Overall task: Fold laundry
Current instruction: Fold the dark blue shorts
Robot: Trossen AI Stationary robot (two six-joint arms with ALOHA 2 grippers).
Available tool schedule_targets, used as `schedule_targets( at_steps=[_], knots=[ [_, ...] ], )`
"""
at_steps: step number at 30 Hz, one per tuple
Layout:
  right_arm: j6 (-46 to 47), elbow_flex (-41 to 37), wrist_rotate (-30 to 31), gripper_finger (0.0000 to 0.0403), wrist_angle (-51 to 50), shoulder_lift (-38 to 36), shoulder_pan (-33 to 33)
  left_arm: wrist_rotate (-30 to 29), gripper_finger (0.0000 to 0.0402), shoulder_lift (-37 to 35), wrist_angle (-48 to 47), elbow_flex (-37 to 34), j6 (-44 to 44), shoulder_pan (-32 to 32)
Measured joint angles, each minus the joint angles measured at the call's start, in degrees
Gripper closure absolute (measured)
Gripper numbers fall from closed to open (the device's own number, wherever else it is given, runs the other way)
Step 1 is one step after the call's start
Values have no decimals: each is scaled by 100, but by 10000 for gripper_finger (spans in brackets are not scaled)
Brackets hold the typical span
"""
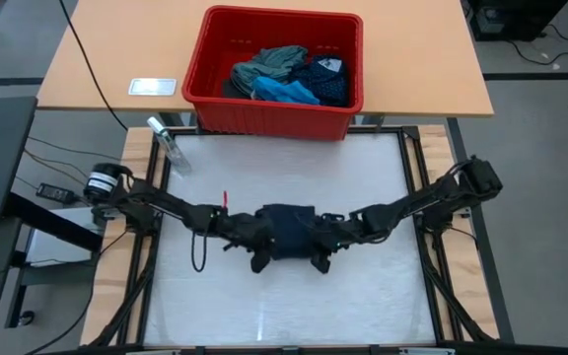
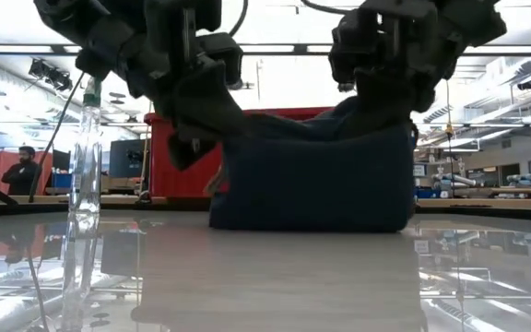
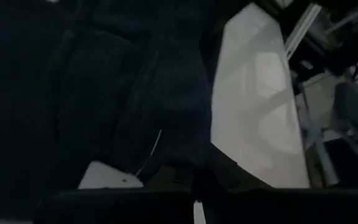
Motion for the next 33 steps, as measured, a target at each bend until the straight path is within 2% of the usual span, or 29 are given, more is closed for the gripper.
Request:
schedule_targets(
  at_steps=[6,10,13,16,21,24,28,33],
  knots=[
    [310,-46,177,393,-177,-129,-692,-168,394,-219,-72,6,-53,580],
    [851,-480,168,386,248,-1,-1158,-232,393,1,-244,9,336,1037],
    [1313,-906,-283,361,848,110,-1394,-104,393,235,-252,7,443,1272],
    [1494,-1189,-730,324,1049,99,-1503,272,393,351,-157,-3,461,1413],
    [1606,-1233,-946,259,600,-312,-1556,602,392,397,-173,-10,459,1532],
    [1765,-1204,-975,234,334,-650,-1561,652,386,309,-190,-10,442,1632],
    [1814,-1185,-973,228,188,-1031,-1527,628,341,-61,-201,-2,399,1813],
    [1820,-1180,-532,229,-501,-1423,-1478,613,251,-452,-848,-3,338,1967]
  ],
)
